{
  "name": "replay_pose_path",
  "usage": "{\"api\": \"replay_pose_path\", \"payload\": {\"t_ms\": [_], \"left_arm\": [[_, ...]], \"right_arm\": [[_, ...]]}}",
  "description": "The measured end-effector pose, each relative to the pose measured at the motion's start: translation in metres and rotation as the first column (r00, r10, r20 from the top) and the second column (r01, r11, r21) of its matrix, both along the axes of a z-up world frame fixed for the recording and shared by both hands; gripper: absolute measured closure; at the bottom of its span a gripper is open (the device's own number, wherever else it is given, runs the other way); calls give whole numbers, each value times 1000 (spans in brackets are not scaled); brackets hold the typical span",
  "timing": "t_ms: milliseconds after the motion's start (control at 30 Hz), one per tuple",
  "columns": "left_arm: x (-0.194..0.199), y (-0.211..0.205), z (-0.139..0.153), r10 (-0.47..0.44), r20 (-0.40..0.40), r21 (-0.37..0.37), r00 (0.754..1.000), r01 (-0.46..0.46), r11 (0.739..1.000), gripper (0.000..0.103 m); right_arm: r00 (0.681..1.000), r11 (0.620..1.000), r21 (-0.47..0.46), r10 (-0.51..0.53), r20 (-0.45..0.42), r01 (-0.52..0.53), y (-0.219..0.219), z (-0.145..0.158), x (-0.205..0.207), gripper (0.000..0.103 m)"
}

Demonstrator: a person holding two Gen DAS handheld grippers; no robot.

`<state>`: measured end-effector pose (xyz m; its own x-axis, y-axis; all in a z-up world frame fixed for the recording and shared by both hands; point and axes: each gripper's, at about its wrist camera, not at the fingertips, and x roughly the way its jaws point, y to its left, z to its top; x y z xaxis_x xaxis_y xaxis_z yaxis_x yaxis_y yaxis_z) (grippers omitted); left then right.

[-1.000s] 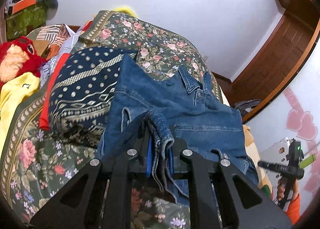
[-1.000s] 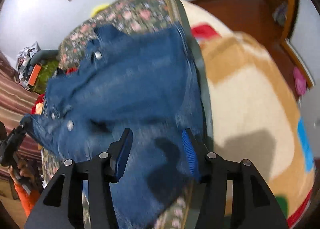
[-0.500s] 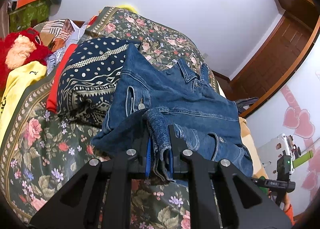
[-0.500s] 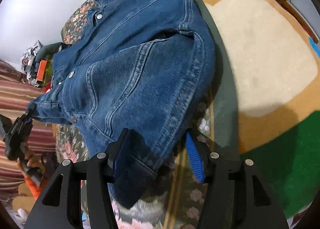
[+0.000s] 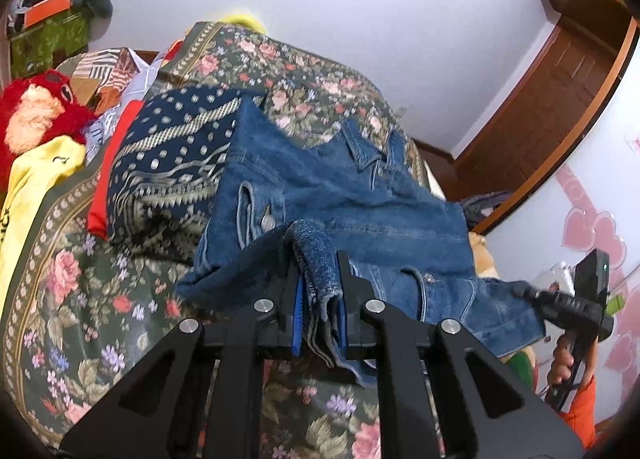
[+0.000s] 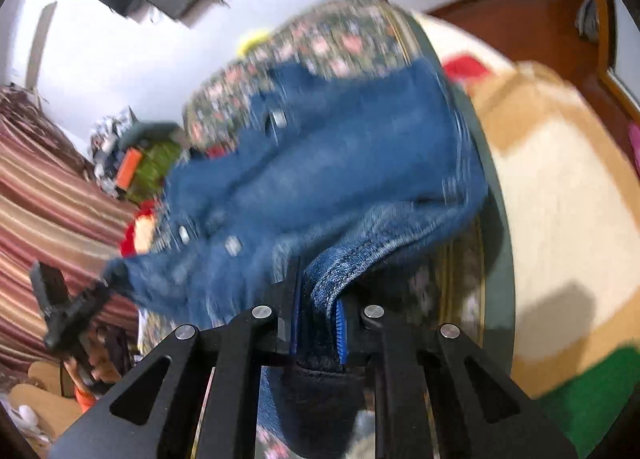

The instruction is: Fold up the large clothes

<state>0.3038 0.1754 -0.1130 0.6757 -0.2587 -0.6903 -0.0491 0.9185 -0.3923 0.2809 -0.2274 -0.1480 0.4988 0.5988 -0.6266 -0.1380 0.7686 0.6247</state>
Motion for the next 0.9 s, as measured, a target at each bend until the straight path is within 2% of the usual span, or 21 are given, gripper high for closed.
{"api": "replay_pose_path", "payload": {"t_ms": [133, 233, 333, 433, 567, 633, 700, 800, 900], "left_arm": [[28, 12, 10, 41, 30, -48, 999, -40, 998, 91], [55, 21, 14, 83, 42, -51, 996, -80, 995, 91], [92, 32, 8, 109, 31, -83, 994, -106, 991, 91], [125, 35, -9, 126, -2, -49, 992, -126, 991, 91], [164, 42, -52, 144, -92, -22, 985, -146, 989, 91], [177, 44, -75, 150, -134, 10, 980, -150, 989, 90], [182, 45, -88, 147, -135, 26, 980, -145, 989, 87], [181, 43, -92, 138, -121, 43, 983, -134, 990, 86], [182, 34, -86, 103, -129, 120, 986, -87, 989, 86]], "right_arm": [[996, 997, 30, -71, 62, 69, -9, 21, 43, 91], [991, 992, 41, -119, 65, 117, -17, 27, 83, 92], [989, 988, 54, -147, 33, 145, -20, 16, 120, 92], [987, 986, 49, -160, -35, 161, -22, -9, 149, 92], [979, 989, 16, -146, -142, 149, -23, -56, 176, 92], [974, 992, -11, -125, -187, 125, -23, -78, 185, 92], [971, 995, -13, -103, -216, 103, -24, -92, 189, 94], [968, 995, 40, -76, -240, 88, -34, -95, 188, 93], [959, 996, 24, -81, -270, 91, -40, -87, 184, 88]]}}
